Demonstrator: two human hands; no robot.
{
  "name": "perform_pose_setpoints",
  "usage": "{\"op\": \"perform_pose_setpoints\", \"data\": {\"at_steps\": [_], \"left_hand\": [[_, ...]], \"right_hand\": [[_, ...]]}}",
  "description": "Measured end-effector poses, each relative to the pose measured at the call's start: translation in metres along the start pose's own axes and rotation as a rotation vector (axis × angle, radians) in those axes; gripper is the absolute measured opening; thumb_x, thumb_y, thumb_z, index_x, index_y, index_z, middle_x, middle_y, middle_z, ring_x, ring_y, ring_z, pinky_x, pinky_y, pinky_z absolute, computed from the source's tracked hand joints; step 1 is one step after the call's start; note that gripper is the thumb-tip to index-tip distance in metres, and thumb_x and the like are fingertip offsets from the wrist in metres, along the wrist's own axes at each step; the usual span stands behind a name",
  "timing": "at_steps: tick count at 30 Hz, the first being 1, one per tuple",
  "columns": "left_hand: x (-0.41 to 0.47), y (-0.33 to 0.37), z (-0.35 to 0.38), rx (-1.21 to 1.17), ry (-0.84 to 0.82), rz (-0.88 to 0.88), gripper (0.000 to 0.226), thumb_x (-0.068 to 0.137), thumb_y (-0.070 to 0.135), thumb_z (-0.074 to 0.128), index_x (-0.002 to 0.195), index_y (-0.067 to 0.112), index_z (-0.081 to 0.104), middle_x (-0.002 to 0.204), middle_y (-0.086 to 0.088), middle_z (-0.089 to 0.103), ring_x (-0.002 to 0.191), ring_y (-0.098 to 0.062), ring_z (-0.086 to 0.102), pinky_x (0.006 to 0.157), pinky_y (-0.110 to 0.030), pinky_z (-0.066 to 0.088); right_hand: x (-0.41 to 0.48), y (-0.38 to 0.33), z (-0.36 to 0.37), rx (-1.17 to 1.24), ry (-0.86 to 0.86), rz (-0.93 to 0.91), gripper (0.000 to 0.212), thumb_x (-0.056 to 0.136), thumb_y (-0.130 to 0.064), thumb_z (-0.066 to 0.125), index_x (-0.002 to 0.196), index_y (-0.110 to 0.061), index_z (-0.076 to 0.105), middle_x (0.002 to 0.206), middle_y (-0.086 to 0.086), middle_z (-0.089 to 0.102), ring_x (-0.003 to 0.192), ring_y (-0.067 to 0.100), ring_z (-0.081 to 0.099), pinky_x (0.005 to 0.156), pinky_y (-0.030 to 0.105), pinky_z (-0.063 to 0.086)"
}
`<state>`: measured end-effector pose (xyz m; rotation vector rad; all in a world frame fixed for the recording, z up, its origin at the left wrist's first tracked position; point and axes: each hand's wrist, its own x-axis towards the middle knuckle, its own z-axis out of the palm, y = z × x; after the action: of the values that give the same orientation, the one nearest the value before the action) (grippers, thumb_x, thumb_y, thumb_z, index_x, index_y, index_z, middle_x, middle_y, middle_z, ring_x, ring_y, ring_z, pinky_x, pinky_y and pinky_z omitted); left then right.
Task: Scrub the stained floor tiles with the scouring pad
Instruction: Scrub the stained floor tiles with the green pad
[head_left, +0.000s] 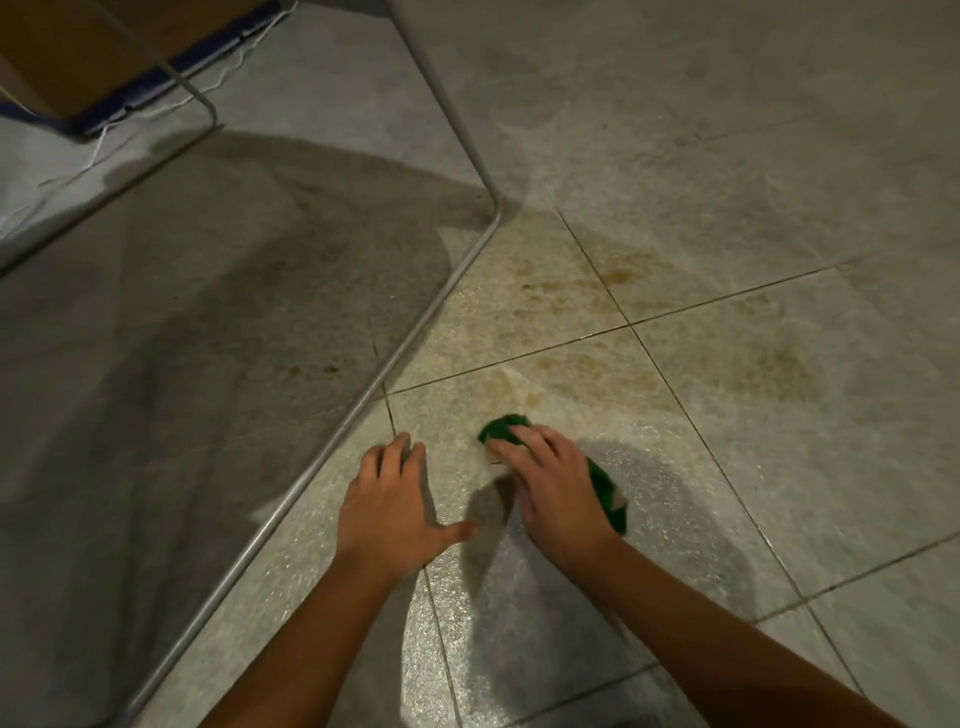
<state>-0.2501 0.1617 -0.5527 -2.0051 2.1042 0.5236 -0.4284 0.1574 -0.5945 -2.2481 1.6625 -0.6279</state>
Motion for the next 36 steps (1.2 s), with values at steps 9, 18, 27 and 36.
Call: {"op": "perform_pose_setpoints", "data": {"at_steps": [9, 18, 27, 36], "left_hand": [[0.000, -0.004, 0.001, -0.041, -0.005, 0.007, 0.111, 0.069, 0.079, 0.050, 0.150, 0.018, 0.005, 0.158, 0.003, 0.000, 0.144, -0.022, 0.000, 0.117, -0.039, 0.017], [0.003, -0.001, 0.004, -0.046, 0.025, -0.028, 0.113, 0.067, 0.077, 0.055, 0.150, 0.018, 0.007, 0.158, 0.003, 0.001, 0.144, -0.022, 0.001, 0.118, -0.037, 0.014], [0.010, -0.004, -0.012, 0.035, 0.016, 0.046, 0.085, 0.076, 0.068, 0.054, 0.140, 0.019, 0.028, 0.146, 0.000, 0.024, 0.133, -0.020, 0.025, 0.107, -0.037, 0.028], [0.031, 0.005, -0.013, -0.073, 0.006, 0.035, 0.116, 0.067, 0.072, 0.062, 0.149, 0.013, 0.005, 0.158, -0.004, -0.001, 0.145, -0.024, 0.002, 0.118, -0.038, 0.011]], "right_hand": [[0.048, 0.030, 0.005, -0.062, 0.141, 0.110, 0.033, 0.084, 0.001, 0.059, 0.115, -0.010, 0.062, 0.113, 0.016, 0.061, 0.104, 0.039, 0.054, 0.089, 0.057, 0.040], [0.022, -0.010, 0.011, 0.005, -0.023, 0.026, 0.054, 0.075, 0.001, 0.065, 0.124, -0.017, 0.054, 0.128, 0.014, 0.052, 0.121, 0.038, 0.042, 0.097, 0.054, 0.031], [0.065, 0.014, 0.011, 0.009, 0.091, 0.074, 0.042, 0.075, 0.007, 0.066, 0.113, -0.010, 0.063, 0.112, 0.017, 0.060, 0.103, 0.039, 0.053, 0.085, 0.052, 0.041], [0.056, 0.021, 0.011, 0.062, -0.061, 0.027, 0.044, 0.081, -0.008, 0.044, 0.122, -0.016, 0.058, 0.126, 0.013, 0.053, 0.118, 0.038, 0.042, 0.097, 0.056, 0.033]]}}
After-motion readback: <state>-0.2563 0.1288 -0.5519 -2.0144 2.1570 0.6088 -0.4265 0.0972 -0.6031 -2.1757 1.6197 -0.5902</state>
